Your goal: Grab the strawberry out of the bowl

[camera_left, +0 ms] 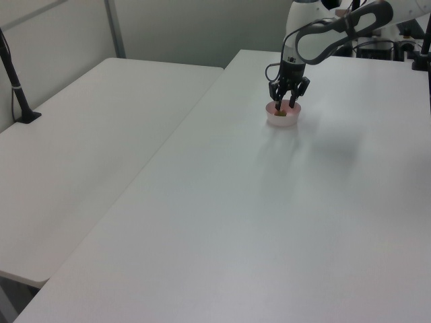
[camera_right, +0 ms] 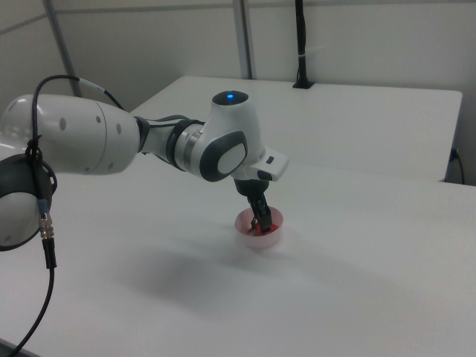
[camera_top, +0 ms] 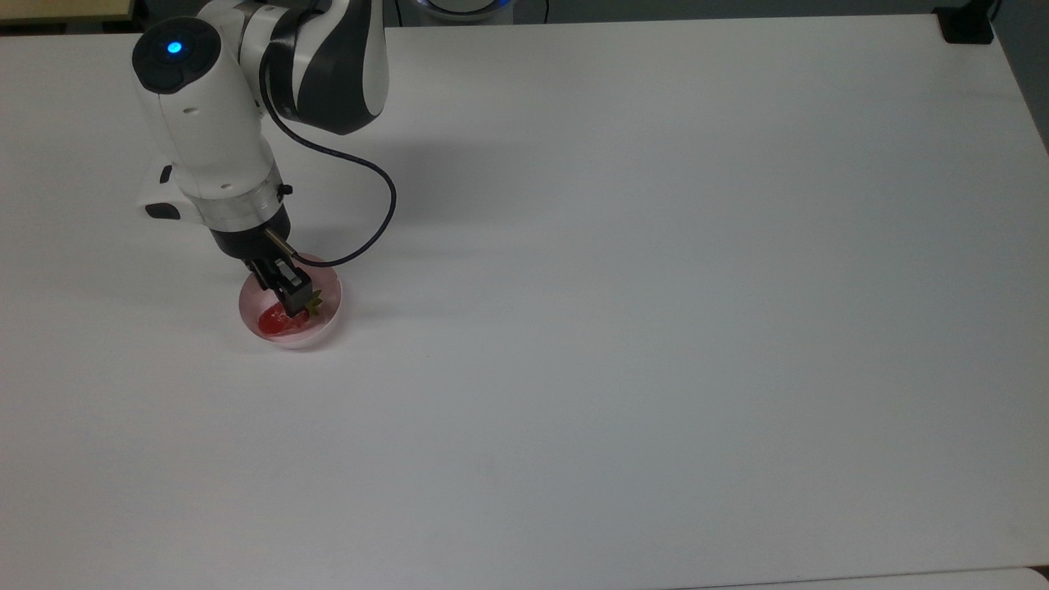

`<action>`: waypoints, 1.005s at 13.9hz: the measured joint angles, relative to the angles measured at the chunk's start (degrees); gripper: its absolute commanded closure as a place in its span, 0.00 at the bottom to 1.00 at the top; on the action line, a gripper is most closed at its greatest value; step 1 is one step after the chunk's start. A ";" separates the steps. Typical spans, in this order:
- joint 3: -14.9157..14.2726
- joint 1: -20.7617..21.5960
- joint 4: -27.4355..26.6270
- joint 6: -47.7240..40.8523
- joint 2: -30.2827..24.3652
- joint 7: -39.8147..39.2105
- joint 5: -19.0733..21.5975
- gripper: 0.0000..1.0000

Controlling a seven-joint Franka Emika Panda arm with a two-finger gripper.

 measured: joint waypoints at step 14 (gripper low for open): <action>0.00 0.08 -0.05 0.00 1.76 0.71 0.00 0.65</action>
